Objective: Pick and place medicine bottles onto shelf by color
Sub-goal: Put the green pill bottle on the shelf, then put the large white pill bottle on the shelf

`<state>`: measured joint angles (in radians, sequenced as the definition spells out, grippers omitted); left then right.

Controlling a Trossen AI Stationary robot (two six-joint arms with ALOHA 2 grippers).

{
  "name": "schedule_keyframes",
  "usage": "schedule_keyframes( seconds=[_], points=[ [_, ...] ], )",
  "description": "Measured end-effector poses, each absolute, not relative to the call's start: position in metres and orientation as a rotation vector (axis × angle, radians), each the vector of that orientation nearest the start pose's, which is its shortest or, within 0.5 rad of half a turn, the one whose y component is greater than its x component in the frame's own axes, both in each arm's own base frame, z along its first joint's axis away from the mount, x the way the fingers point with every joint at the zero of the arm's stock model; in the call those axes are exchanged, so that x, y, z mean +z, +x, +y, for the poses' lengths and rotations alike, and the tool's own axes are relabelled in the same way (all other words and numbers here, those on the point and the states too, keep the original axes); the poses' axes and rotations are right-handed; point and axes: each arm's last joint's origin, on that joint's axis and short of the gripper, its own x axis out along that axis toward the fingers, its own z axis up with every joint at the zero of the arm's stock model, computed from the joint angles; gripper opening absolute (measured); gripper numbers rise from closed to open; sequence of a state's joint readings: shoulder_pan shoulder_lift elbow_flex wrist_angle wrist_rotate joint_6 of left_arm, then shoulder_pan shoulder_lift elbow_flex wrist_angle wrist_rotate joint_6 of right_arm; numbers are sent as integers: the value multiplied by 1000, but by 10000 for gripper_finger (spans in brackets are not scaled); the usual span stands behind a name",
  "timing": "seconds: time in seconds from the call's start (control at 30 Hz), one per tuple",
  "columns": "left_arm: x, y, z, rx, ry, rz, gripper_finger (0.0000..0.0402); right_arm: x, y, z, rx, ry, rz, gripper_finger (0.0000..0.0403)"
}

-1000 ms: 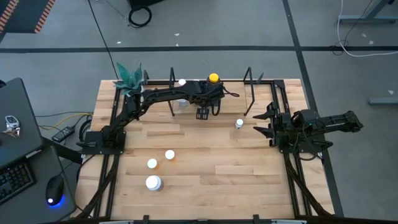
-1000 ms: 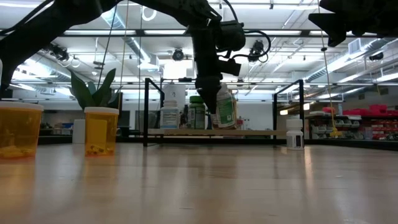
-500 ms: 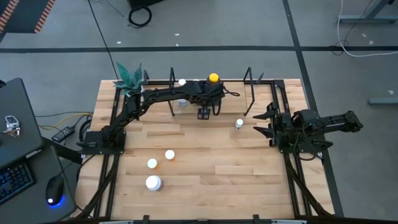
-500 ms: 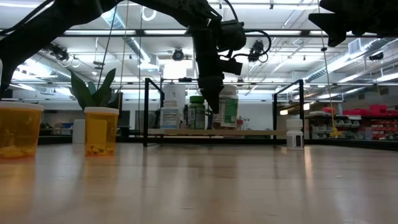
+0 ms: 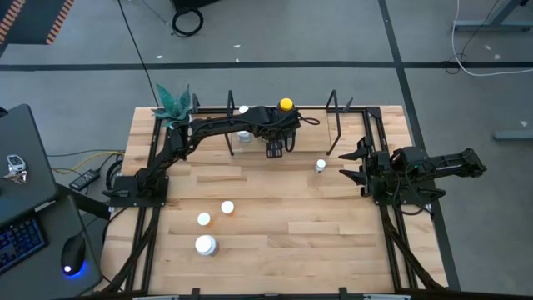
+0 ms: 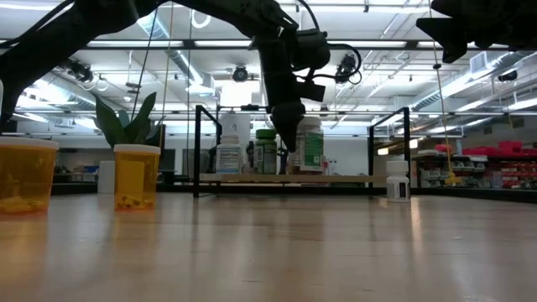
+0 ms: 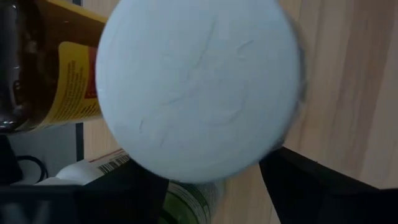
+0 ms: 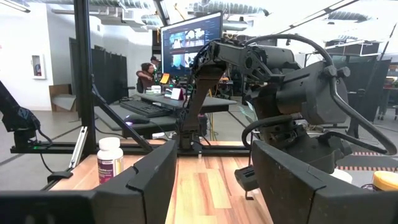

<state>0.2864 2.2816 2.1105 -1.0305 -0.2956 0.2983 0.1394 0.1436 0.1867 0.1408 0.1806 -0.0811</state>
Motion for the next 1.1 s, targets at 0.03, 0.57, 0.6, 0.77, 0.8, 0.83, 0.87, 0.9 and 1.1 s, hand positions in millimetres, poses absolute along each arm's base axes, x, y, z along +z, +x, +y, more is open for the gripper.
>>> schedule_keyframes(
  seconds=[0.03, 0.57, 0.6, 0.77, 0.8, 0.83, 0.87, 0.9, 1.1],
  points=[
    [233, 457, 142, 325, 262, 1280, 238, 229, 95, 8, -49, -51, -180, 217],
    [287, 449, 128, 371, 312, 1238, 174, 229, 95, 8, -49, -51, -180, 217],
    [294, 447, 125, 371, 317, 1220, 167, 229, 95, 8, -49, -51, -180, 217],
    [316, 442, 107, 354, 336, 1156, 130, 229, 95, 8, -49, -51, -180, 217],
    [320, 441, 102, 349, 338, 1145, 123, 229, 95, 8, -49, -51, -180, 217],
    [324, 438, 97, 344, 337, 1145, 117, 229, 95, 8, -49, -51, -180, 217],
    [327, 436, 92, 339, 333, 1151, 111, 229, 95, 8, -49, -51, -180, 218],
    [329, 434, 86, 333, 331, 1154, 106, 229, 95, 8, -49, -51, -180, 218],
    [331, 418, 48, 240, 305, 1295, 92, 229, 95, 8, -49, -51, -181, 217]
  ],
)
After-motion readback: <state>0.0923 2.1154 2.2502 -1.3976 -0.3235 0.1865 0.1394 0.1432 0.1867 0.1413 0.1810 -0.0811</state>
